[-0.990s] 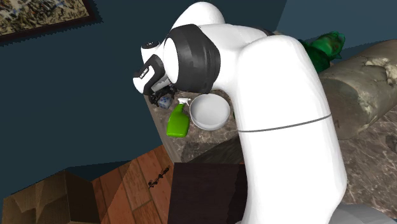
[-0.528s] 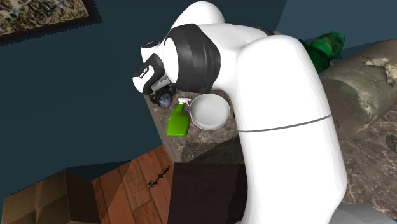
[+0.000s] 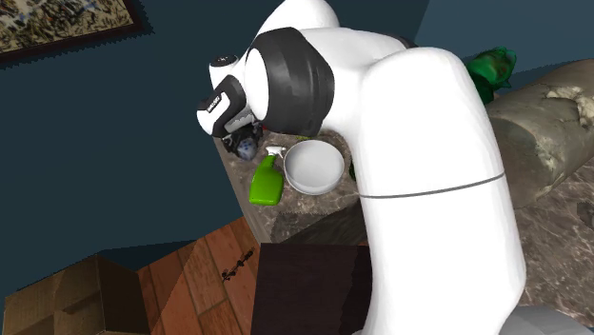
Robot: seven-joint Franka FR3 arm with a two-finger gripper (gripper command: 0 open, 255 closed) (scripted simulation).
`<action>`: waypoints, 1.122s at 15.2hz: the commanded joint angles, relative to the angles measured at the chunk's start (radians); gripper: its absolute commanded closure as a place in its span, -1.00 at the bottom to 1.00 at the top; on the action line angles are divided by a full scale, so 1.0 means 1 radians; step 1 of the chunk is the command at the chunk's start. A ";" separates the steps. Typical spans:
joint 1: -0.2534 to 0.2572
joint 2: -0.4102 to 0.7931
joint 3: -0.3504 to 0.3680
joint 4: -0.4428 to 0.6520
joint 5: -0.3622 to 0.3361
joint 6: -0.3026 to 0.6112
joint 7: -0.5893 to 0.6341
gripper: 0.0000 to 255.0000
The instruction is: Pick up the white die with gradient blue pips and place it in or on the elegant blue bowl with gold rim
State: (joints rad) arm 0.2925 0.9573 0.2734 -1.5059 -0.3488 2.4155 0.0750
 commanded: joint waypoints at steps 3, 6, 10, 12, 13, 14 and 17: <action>-0.009 -0.047 0.011 -0.027 0.008 -0.021 -0.002 1.00; -0.015 -0.079 0.019 -0.040 0.014 -0.040 -0.005 1.00; -0.023 -0.120 0.029 -0.054 0.024 -0.068 -0.010 1.00; -0.026 -0.139 0.034 -0.059 0.029 -0.082 -0.013 1.00; -0.028 -0.149 0.037 -0.062 0.032 -0.089 -0.014 1.00; -0.030 -0.159 0.040 -0.064 0.034 -0.097 -0.016 1.00; -0.036 -0.186 0.047 -0.069 0.042 -0.120 -0.020 1.00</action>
State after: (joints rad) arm 0.2587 0.7786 0.3183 -1.5768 -0.3094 2.3060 0.0573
